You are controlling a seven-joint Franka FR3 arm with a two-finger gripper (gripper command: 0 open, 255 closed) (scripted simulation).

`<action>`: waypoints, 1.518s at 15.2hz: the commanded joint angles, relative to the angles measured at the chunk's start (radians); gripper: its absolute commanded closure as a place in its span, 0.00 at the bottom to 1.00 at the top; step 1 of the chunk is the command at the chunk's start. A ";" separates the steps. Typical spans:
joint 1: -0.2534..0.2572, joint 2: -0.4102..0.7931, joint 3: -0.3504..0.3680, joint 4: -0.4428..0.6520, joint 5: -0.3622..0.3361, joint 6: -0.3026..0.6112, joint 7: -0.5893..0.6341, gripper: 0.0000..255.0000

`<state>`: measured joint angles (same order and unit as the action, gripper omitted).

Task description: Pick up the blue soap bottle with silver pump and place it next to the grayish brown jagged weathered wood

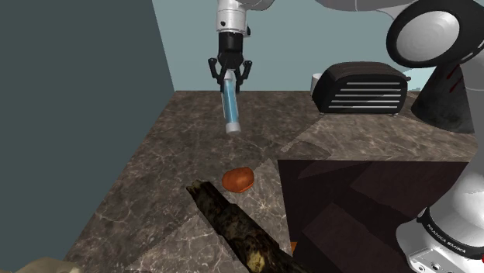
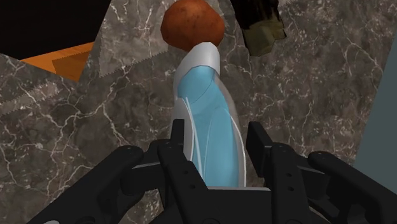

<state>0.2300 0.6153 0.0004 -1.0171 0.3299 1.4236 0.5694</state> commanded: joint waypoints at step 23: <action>0.014 -0.010 -0.006 -0.291 0.004 0.269 -0.083 1.00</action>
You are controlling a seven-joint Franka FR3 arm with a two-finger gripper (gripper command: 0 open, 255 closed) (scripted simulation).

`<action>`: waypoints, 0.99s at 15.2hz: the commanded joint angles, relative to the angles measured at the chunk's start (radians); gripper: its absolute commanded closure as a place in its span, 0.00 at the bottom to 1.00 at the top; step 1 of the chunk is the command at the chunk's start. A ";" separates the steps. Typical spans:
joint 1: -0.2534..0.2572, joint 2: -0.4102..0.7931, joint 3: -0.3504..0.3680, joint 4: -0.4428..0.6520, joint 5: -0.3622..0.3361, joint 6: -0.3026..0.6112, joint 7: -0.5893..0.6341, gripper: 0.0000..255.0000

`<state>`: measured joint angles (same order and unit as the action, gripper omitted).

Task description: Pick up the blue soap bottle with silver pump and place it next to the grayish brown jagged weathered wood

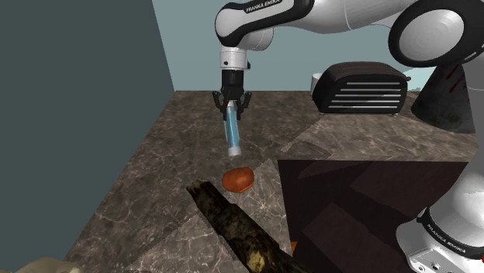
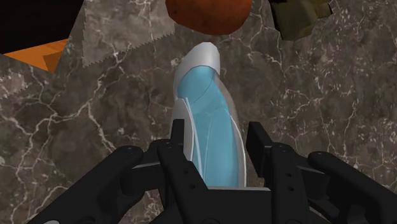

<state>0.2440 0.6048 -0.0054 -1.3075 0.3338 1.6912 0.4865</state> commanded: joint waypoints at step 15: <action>-0.025 0.032 -0.004 0.170 -0.006 -0.138 0.018 0.00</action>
<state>0.2235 0.6305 -0.0082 -1.1597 0.3284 1.5710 0.5046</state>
